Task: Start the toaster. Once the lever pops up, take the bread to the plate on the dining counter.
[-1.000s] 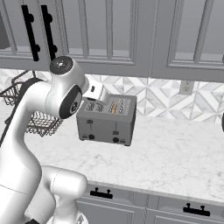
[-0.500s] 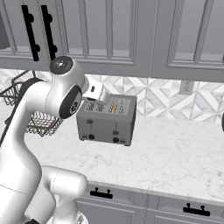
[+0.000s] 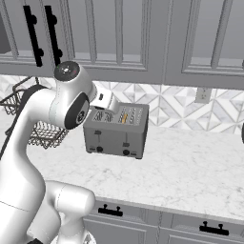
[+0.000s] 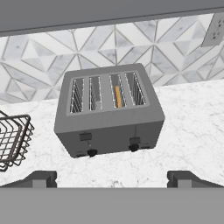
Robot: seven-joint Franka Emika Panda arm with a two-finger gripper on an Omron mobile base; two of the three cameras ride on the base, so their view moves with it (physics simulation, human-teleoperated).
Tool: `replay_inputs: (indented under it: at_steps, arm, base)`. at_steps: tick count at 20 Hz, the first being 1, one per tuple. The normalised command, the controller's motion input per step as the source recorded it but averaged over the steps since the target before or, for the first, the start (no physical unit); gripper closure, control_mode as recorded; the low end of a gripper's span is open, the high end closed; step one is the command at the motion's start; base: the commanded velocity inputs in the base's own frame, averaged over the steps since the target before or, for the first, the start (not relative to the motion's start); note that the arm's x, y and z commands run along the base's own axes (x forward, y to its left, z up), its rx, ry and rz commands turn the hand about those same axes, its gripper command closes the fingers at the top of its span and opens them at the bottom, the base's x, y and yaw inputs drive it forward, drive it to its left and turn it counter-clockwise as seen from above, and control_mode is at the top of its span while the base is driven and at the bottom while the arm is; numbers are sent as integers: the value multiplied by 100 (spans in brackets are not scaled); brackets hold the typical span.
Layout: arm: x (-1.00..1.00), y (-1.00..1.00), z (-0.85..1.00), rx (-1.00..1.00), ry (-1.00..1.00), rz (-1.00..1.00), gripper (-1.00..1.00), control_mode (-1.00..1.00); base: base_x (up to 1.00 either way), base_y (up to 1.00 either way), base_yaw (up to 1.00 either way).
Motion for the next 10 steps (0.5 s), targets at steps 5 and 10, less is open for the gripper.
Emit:
replay_inputs:
  at_steps: [5,10]
  arm:
    - [0,0,0,0,0,0,-100,-100]
    - [0,0,0,0,0,0,-100,-100]
  base:
    - [0,0,0]
    - [0,0,0]
